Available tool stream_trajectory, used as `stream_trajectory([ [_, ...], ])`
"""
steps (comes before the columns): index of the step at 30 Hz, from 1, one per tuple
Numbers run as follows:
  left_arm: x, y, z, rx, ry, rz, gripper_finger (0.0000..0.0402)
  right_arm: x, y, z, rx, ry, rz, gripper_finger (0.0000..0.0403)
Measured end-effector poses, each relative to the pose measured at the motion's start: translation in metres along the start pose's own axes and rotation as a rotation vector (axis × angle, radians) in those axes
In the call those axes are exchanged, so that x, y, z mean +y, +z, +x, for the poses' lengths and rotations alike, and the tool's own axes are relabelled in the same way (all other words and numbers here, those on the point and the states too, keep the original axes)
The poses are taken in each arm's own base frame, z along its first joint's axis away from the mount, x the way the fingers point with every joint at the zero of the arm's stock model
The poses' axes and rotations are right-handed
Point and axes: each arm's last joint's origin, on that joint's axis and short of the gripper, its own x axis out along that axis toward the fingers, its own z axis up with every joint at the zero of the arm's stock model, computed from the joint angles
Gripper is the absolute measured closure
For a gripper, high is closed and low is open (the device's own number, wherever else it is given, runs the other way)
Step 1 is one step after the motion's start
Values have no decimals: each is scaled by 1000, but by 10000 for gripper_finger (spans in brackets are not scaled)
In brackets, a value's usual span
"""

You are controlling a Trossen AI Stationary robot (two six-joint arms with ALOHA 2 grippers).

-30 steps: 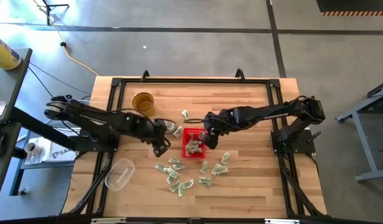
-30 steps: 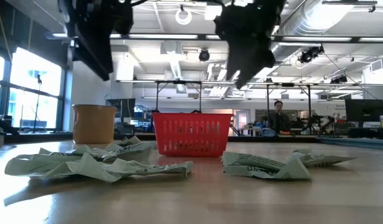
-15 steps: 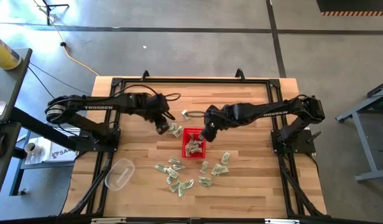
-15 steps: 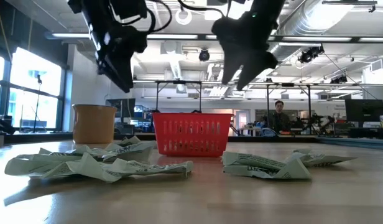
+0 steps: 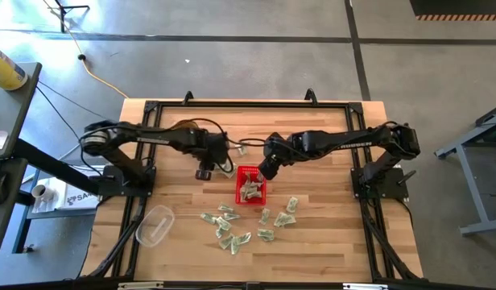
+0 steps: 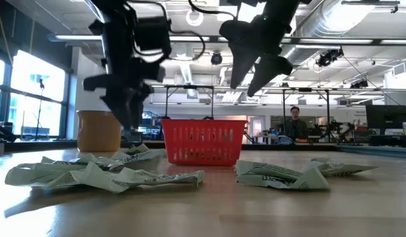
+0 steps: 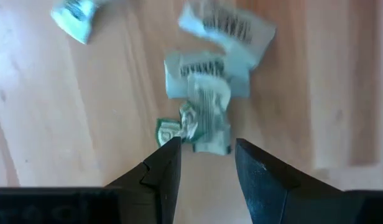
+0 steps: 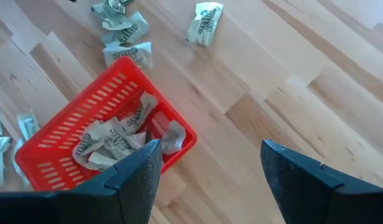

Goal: Pick and place Stevia / Truvia into bins
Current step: Put the green truvia packet into the red basket

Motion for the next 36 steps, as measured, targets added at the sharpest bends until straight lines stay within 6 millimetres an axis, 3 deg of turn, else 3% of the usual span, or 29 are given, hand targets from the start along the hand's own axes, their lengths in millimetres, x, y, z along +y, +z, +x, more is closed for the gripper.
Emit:
stream_trajectory([
  [7, 2, 2, 20, 75, 21, 246, 218, 5, -4, -1, -17, -8, 21, 139],
  [18, 18, -3, 45, 133, -5, 320, 224, 12, -9, -4, -48, -20, 42, 139],
  [22, 17, -3, 51, 148, -17, 348, 258, 12, -9, -4, -49, -21, 43, 139],
  [30, 18, -2, 51, 160, 22, 343, 368, 12, -9, -4, -49, -22, 41, 139],
  [36, 23, 2, 45, 213, 78, 261, 369, 12, -9, -4, -49, -22, 35, 139],
])
